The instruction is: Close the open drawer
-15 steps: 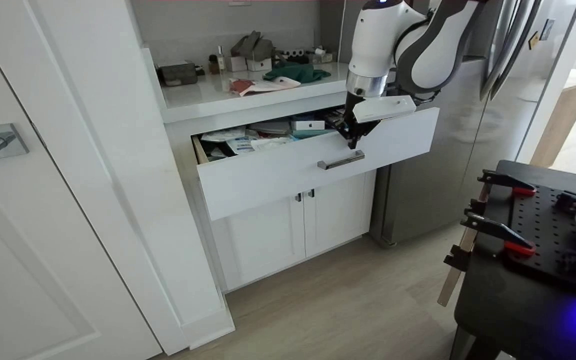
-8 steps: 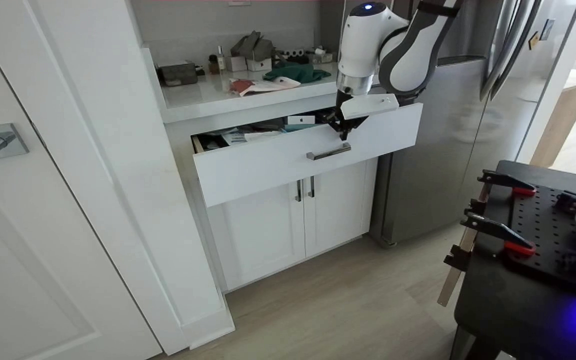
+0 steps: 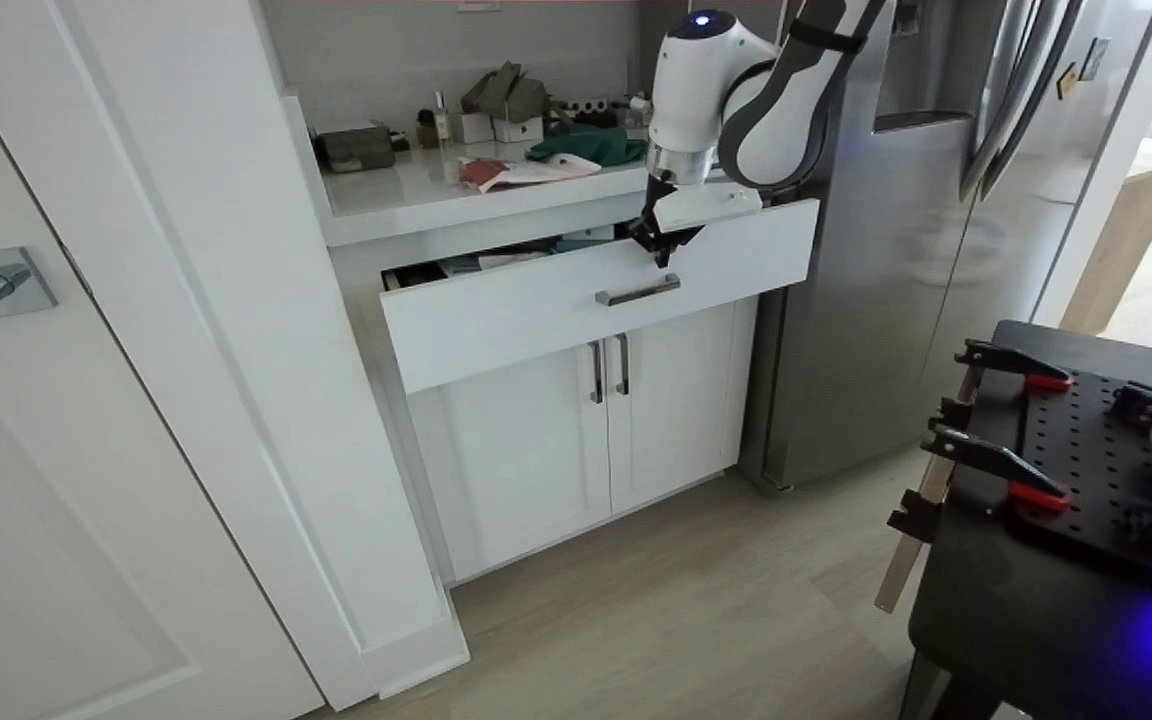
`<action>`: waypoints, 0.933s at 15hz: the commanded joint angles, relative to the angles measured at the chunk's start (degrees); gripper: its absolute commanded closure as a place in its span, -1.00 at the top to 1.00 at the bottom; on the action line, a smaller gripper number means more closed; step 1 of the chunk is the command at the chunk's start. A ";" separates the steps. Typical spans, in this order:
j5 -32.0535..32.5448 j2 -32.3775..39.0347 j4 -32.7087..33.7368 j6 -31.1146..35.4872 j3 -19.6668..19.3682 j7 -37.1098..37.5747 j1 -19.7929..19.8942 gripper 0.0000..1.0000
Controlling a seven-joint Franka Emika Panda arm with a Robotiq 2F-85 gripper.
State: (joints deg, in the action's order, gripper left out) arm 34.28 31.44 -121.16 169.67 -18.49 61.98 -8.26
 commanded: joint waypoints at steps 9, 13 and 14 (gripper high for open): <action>-20.78 12.14 27.39 -16.75 3.20 -21.13 1.11 -0.95; -22.18 17.02 37.59 -22.12 2.72 -23.31 2.27 -0.97; -22.43 18.03 39.67 -23.51 2.85 -24.04 2.75 -0.95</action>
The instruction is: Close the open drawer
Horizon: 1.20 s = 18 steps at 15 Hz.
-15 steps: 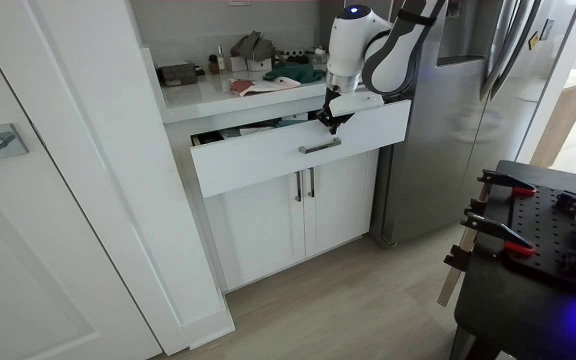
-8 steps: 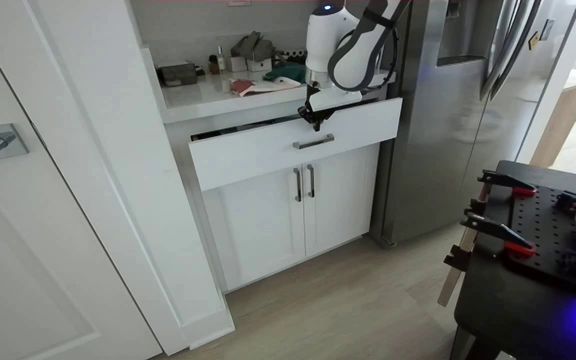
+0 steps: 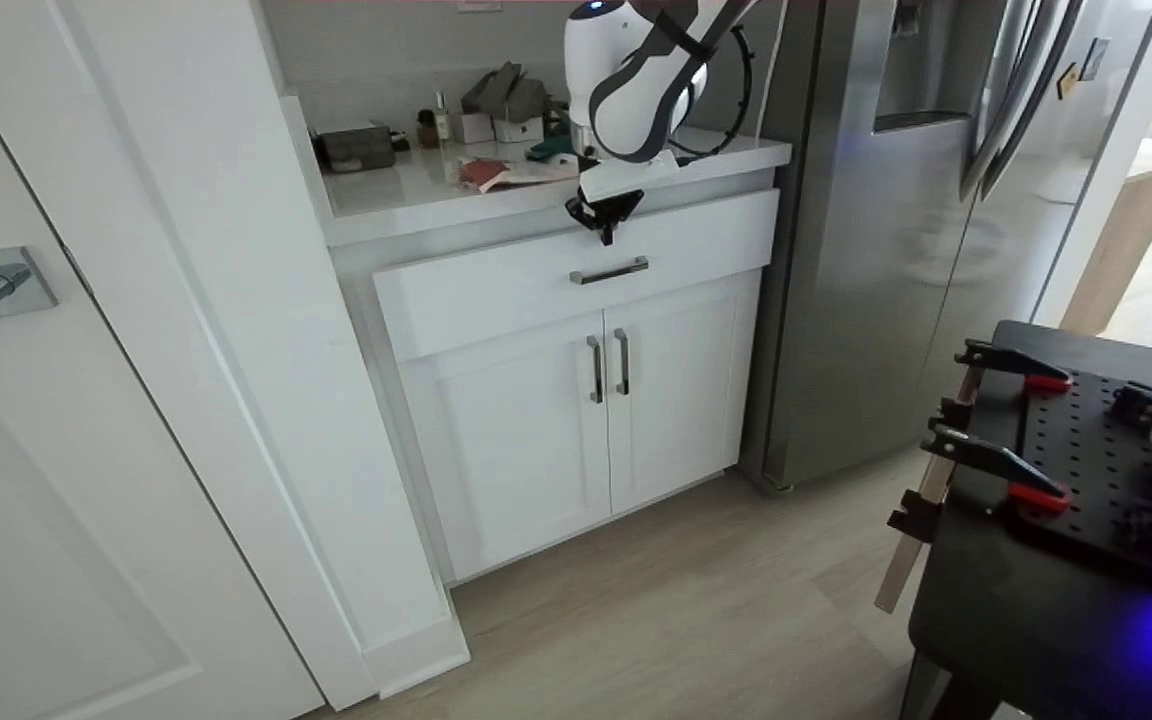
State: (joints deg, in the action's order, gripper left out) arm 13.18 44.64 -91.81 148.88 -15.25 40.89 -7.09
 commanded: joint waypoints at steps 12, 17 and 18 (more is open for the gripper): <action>-2.09 9.34 20.18 -11.09 0.00 -7.12 3.36 -0.97; -3.87 4.73 15.92 -18.60 3.80 -15.21 3.94 -0.97; -4.31 3.69 15.24 -20.80 4.72 -17.98 4.12 -0.97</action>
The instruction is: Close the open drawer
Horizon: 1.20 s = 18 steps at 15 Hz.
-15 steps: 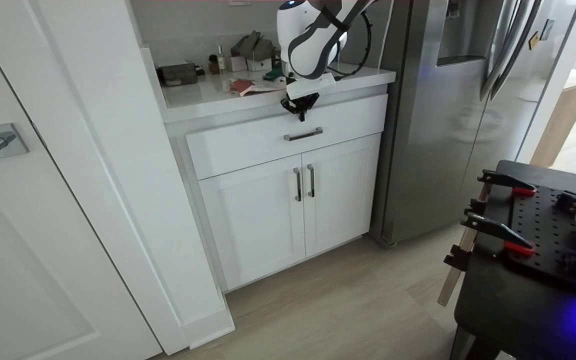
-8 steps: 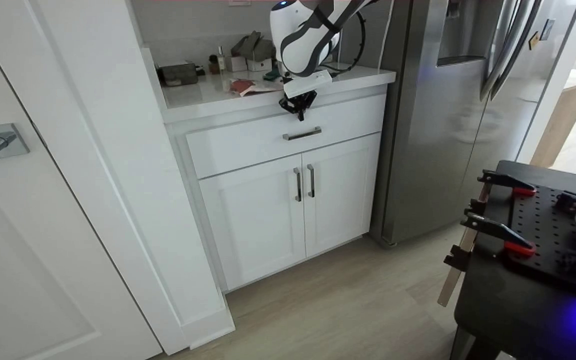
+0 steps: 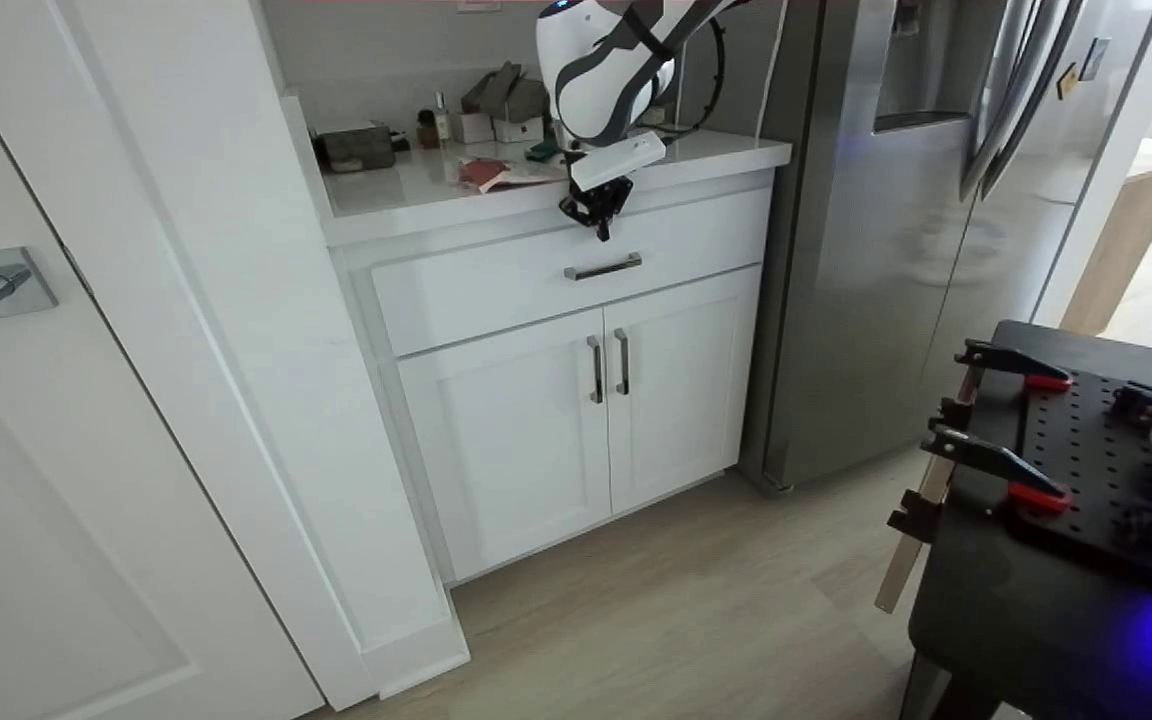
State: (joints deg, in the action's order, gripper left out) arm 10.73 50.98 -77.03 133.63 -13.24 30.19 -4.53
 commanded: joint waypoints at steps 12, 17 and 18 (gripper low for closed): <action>2.50 -16.64 -16.59 -18.63 7.25 -17.66 -1.03 0.32; 7.87 -25.15 -29.25 -8.62 7.06 -14.88 -3.34 0.99; 8.65 -27.01 -31.70 -6.79 7.09 -14.33 -3.52 1.00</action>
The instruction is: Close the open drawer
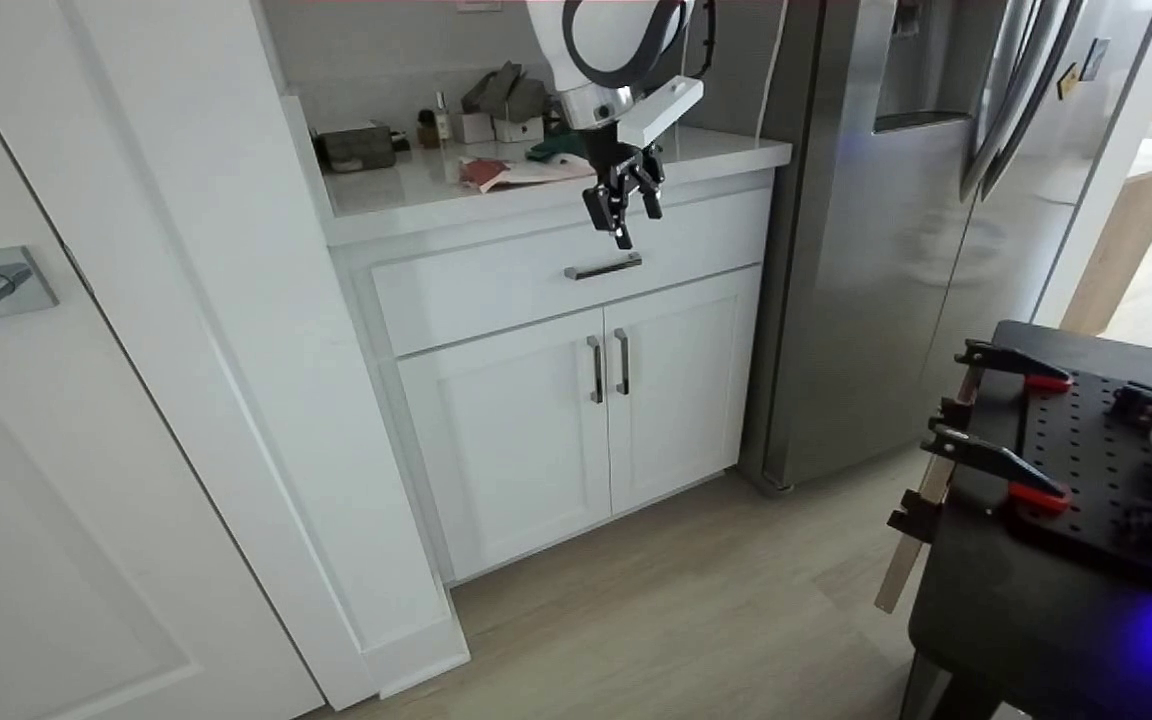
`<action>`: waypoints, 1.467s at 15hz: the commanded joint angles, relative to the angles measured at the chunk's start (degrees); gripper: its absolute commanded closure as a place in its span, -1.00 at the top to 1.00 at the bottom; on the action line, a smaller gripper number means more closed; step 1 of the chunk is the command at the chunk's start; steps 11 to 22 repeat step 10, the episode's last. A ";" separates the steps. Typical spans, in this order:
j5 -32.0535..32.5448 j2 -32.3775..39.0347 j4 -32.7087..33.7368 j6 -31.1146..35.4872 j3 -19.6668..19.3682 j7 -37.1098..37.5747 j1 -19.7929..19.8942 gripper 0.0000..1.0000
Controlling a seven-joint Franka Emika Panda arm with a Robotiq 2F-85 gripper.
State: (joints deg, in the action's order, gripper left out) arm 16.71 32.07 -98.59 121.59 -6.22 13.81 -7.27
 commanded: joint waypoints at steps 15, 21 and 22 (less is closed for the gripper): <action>10.09 -18.47 -22.82 15.73 1.03 6.06 -0.15 1.00; 10.09 -18.47 -22.82 15.73 1.03 6.06 -0.15 1.00; 10.09 -18.47 -22.82 15.73 1.03 6.06 -0.15 1.00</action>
